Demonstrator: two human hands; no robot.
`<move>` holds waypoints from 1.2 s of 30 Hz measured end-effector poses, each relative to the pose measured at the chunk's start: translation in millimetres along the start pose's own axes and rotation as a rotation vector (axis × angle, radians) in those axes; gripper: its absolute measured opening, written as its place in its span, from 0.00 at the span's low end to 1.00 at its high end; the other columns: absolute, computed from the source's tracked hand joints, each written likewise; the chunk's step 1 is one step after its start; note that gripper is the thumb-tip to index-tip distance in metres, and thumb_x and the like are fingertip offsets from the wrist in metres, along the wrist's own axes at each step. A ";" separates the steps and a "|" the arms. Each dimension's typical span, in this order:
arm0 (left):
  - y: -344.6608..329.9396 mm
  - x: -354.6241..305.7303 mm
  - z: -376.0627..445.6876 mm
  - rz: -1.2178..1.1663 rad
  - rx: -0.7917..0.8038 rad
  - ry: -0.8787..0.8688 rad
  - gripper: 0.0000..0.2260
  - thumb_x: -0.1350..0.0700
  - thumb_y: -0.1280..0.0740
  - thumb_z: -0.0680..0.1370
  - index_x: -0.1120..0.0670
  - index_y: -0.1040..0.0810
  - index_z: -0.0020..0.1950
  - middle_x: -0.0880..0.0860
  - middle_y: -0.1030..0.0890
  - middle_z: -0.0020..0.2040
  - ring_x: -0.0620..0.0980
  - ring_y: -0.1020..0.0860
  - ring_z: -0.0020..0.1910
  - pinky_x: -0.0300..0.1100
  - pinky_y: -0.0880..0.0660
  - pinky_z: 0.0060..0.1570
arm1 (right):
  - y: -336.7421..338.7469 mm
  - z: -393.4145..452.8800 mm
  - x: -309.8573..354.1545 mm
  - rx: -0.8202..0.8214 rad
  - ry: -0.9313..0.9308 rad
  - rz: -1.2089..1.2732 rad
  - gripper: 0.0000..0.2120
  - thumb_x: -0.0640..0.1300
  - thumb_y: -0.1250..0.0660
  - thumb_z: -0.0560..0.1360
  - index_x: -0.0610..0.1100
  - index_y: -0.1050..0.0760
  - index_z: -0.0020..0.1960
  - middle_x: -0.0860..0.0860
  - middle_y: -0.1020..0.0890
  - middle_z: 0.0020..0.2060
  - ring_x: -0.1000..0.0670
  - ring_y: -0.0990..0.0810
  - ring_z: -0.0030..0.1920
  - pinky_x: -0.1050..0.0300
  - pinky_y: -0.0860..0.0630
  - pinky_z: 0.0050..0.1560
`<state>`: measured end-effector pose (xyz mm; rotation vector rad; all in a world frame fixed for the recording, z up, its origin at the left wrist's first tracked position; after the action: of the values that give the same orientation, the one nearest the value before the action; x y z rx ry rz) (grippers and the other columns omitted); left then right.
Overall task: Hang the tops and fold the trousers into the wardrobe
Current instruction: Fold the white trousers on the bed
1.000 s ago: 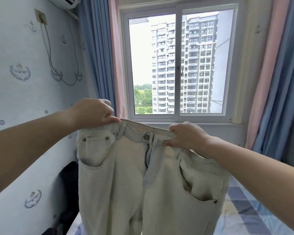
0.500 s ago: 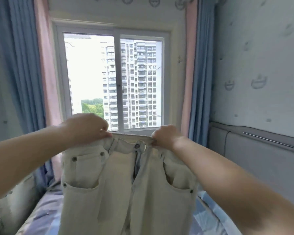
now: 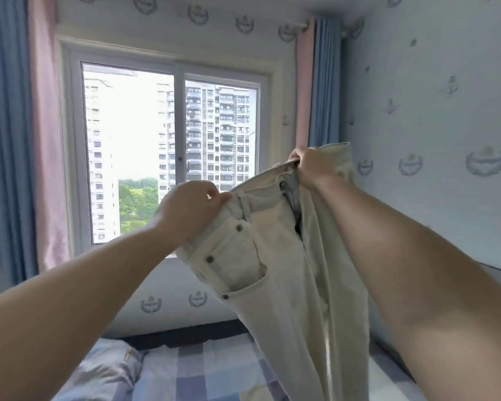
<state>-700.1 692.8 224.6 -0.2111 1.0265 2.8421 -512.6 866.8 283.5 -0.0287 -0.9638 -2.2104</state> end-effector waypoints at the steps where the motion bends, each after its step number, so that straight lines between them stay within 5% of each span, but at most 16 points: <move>1: -0.5 10.5 -3.7 -0.006 -0.012 0.031 0.15 0.41 0.43 0.80 0.49 0.25 0.42 0.42 0.30 0.34 0.48 0.29 0.40 0.42 0.34 0.43 | -4.0 1.7 10.0 -0.005 0.039 0.032 0.13 0.36 0.43 0.76 0.44 0.26 0.57 0.44 0.25 0.59 0.43 0.27 0.57 0.53 0.31 0.55; 5: -4.0 56.0 -34.2 -0.044 0.021 0.139 0.14 0.43 0.41 0.80 0.50 0.23 0.45 0.40 0.29 0.34 0.44 0.29 0.37 0.40 0.33 0.42 | -50.1 0.6 54.7 0.063 0.157 0.126 0.09 0.35 0.41 0.74 0.44 0.25 0.51 0.46 0.24 0.57 0.45 0.26 0.57 0.50 0.30 0.59; 10: -24.1 165.5 -135.7 -0.113 0.160 0.436 0.16 0.40 0.39 0.78 0.50 0.21 0.42 0.45 0.21 0.37 0.47 0.22 0.40 0.42 0.26 0.41 | -184.7 -47.4 134.4 0.325 0.221 0.204 0.11 0.34 0.40 0.75 0.46 0.24 0.49 0.47 0.24 0.55 0.45 0.25 0.57 0.52 0.29 0.61; 16: -65.8 293.5 -332.1 -0.112 0.330 0.836 0.16 0.45 0.36 0.78 0.55 0.21 0.40 0.53 0.18 0.41 0.54 0.22 0.44 0.46 0.28 0.43 | -392.8 -201.6 213.5 0.728 0.282 0.228 0.12 0.39 0.28 0.68 0.49 0.22 0.50 0.44 0.25 0.62 0.44 0.30 0.67 0.51 0.32 0.66; 21: -76.4 384.7 -499.8 -0.058 0.539 1.078 0.17 0.47 0.37 0.79 0.51 0.29 0.33 0.56 0.21 0.38 0.58 0.22 0.44 0.46 0.36 0.36 | -526.5 -368.1 276.5 1.036 0.233 0.301 0.10 0.38 0.32 0.69 0.46 0.22 0.50 0.43 0.24 0.56 0.40 0.26 0.58 0.49 0.28 0.60; 25: -69.3 452.4 -589.9 0.016 0.649 1.158 0.15 0.46 0.37 0.79 0.52 0.25 0.37 0.52 0.21 0.37 0.56 0.23 0.44 0.46 0.33 0.37 | -602.4 -470.3 321.9 1.154 0.224 0.268 0.14 0.36 0.40 0.75 0.44 0.23 0.58 0.45 0.27 0.63 0.43 0.29 0.63 0.50 0.30 0.61; 31: -50.0 544.8 -697.9 0.082 0.726 1.267 0.14 0.47 0.36 0.79 0.56 0.19 0.43 0.55 0.17 0.41 0.57 0.21 0.46 0.45 0.34 0.37 | -682.5 -571.1 411.1 1.225 0.370 0.275 0.11 0.40 0.36 0.74 0.46 0.24 0.56 0.45 0.29 0.64 0.38 0.29 0.63 0.52 0.35 0.57; 36: -35.7 611.1 -768.4 0.070 0.736 1.378 0.15 0.46 0.34 0.77 0.56 0.20 0.38 0.56 0.18 0.37 0.58 0.21 0.42 0.46 0.30 0.38 | -731.9 -616.1 482.7 1.239 0.437 0.254 0.15 0.40 0.39 0.74 0.46 0.25 0.60 0.45 0.32 0.69 0.40 0.27 0.62 0.50 0.36 0.63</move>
<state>-1225.0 262.6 -485.7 -2.1374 2.0884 1.8151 -1173.1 518.4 -484.9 0.8013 -1.7477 -1.0262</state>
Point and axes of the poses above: each hand's wrist, its own z-axis towards the middle knuckle, its own y-axis out of the back of the hand, x = y × z, the point moved 3 cm from there along z, towards the middle knuckle
